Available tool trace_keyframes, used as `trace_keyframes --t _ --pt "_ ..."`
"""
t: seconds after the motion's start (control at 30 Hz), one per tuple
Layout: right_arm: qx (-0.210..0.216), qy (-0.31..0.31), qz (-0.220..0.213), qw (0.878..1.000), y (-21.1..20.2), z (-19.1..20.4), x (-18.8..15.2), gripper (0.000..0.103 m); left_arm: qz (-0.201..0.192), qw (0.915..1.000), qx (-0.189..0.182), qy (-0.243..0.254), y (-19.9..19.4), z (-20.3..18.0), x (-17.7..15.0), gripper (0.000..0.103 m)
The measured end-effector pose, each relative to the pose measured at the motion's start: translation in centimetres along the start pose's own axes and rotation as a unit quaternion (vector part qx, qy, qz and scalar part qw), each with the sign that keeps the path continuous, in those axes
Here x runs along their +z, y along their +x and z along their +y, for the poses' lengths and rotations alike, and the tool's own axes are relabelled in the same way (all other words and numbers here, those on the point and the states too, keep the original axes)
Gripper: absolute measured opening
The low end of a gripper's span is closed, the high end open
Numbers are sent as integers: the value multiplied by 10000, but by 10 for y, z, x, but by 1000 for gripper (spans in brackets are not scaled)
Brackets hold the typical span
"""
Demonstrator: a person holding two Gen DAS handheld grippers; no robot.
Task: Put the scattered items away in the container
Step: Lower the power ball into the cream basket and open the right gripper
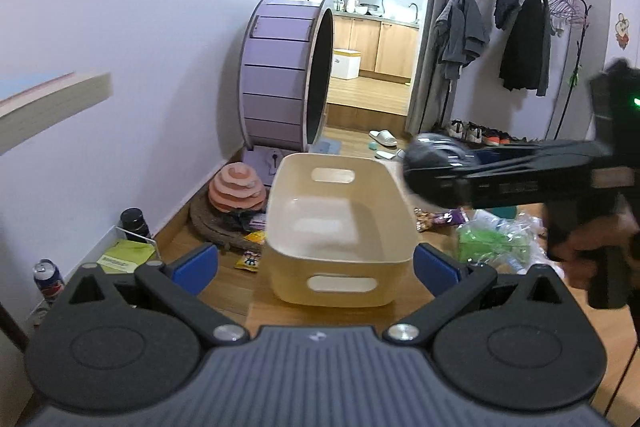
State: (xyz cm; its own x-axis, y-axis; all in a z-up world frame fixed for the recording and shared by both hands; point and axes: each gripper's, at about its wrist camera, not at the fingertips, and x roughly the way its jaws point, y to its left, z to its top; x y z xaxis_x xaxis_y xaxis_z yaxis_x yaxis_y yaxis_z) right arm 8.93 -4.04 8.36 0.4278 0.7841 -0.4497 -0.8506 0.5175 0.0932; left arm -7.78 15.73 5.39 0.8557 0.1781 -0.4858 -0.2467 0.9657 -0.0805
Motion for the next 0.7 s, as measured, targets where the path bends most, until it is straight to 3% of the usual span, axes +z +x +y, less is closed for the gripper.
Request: trace_keyframes --t 0.13,0.37,0.7 --pt "334 -306 247 9987 35 17 6 71 12 9999 106 -29 0 12 0 103" --pt "430 -599 882 9934 90 38 2 71 147 9996 213 -119 9 19 -3 103" --pt "491 -689 1451 9858 123 64 -2 72 132 9996 202 -158 8 22 -5 103"
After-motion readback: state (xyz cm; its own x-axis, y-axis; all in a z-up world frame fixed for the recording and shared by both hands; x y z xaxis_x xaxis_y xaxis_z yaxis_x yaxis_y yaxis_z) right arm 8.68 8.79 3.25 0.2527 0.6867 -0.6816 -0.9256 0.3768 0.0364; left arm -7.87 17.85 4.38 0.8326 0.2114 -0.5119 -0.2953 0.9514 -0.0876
